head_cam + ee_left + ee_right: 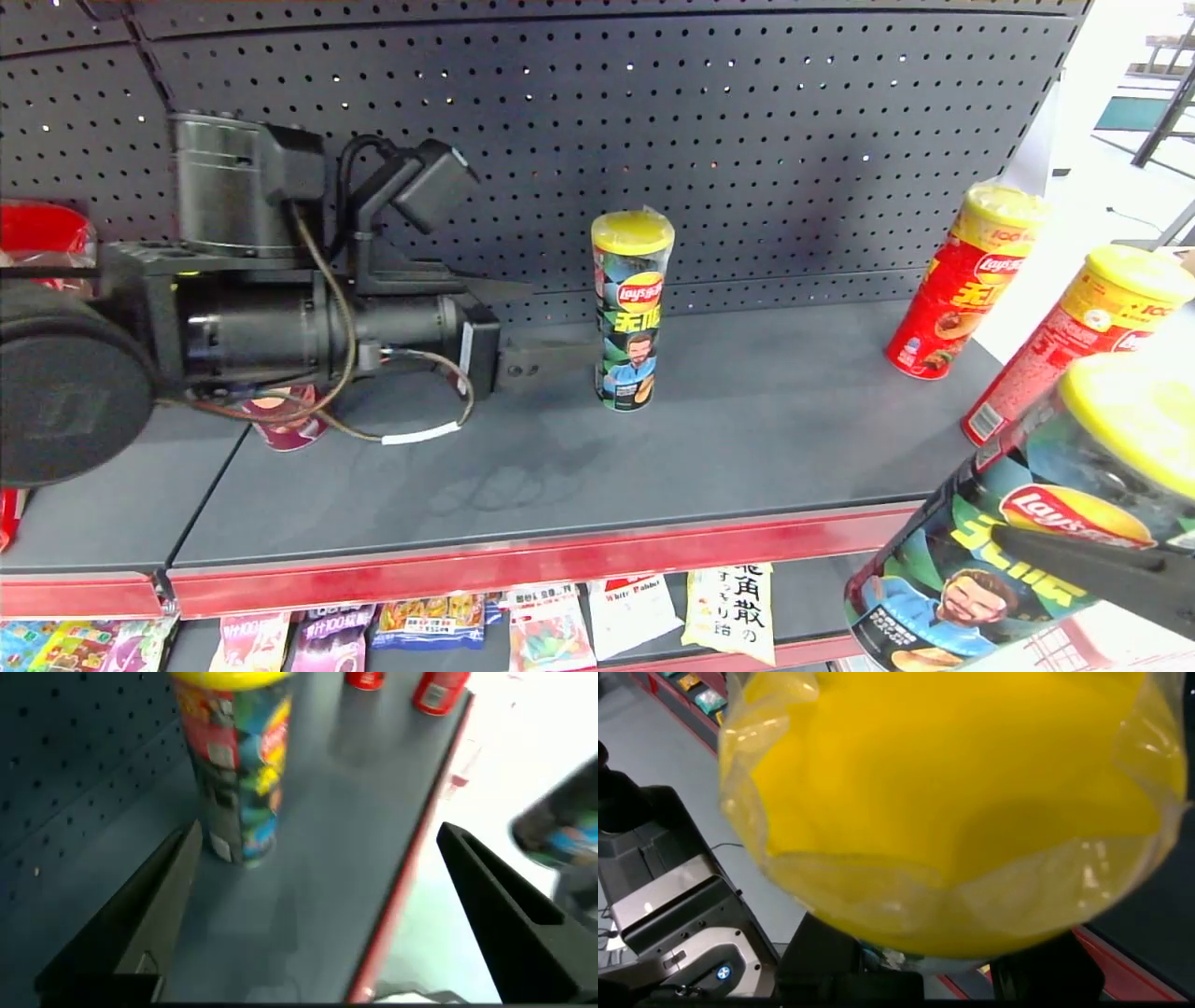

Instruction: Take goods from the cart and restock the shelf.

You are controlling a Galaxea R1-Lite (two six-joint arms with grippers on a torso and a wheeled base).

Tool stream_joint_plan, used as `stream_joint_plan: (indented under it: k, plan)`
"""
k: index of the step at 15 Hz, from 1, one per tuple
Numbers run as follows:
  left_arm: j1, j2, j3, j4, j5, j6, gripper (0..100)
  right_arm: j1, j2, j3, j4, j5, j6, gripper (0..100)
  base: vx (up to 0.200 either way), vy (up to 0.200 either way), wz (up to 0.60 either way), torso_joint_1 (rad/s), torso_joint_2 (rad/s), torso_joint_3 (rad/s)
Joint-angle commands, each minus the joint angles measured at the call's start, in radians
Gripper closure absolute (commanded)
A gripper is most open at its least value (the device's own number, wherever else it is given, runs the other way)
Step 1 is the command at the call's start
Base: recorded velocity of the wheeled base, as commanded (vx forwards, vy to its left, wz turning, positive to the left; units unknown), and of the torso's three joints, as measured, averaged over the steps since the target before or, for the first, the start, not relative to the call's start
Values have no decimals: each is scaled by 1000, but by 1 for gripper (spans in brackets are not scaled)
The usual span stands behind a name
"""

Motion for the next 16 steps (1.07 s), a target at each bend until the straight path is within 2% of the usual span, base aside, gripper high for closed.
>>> stream_joint_plan:
  k: [1,3,11,16]
  plan:
    - [-6,137,-73,-8,9,6,0,1,-4,-2,-2,-1,-1,100,0,0,0,0,0,0]
    - [-3,195,-145,-8,29,20,0,1,-6,-2,-2,-12,-1,100,0,0,0,0,0,0]
    - [-2,361,-374,-8,55,20,0,-1,-6,-1,0,-12,1,100,0,0,0,0,0,0]
    - [-3,401,-415,-8,51,20,0,-7,-6,-1,0,-12,12,100,0,0,0,0,0,0]
